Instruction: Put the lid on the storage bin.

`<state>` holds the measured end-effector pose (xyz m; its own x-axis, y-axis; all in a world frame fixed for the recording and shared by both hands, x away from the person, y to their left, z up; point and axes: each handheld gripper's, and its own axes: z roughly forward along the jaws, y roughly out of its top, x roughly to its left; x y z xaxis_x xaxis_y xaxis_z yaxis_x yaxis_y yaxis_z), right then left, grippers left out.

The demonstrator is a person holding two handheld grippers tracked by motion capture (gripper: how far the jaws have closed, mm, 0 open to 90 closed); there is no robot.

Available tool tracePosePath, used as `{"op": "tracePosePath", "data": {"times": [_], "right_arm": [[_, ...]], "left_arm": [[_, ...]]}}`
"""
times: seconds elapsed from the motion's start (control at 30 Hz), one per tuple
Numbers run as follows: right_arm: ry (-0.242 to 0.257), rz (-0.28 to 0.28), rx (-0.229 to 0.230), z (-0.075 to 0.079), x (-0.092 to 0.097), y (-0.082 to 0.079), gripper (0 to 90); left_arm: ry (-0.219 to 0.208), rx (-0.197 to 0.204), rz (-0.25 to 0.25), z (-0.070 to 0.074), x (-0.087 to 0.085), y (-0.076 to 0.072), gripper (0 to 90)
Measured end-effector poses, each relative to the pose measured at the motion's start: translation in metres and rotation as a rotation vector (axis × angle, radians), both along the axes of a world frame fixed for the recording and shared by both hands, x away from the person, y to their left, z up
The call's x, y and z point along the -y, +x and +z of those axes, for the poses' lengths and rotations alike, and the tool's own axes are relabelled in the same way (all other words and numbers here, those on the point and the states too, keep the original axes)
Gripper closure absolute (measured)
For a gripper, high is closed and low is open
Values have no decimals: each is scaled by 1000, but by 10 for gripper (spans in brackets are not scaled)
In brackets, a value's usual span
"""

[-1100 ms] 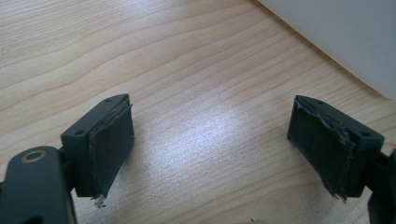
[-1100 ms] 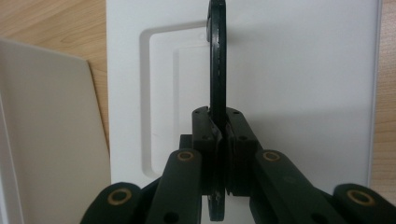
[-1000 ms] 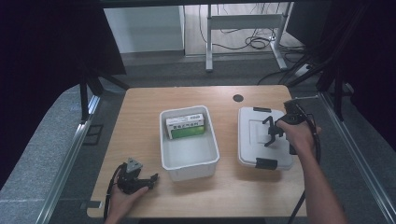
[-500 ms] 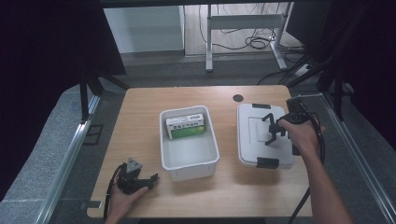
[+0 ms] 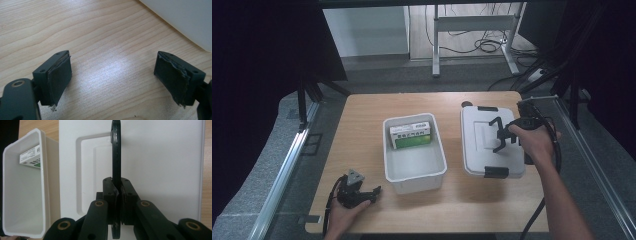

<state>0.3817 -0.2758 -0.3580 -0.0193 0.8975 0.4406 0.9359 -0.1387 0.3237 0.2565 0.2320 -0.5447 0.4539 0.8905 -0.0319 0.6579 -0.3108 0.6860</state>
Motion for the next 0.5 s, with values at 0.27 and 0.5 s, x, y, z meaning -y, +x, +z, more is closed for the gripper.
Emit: {"op": "tracePosePath", "data": {"times": [0.27, 0.5], "right_arm": [[9, 13, 15, 11, -5, -3, 848], [17, 30, 26, 21, -12, -6, 848]], "left_arm": [[0, -1, 0, 0, 0, 0, 144], [0, -1, 0, 0, 0, 0, 144]]}}
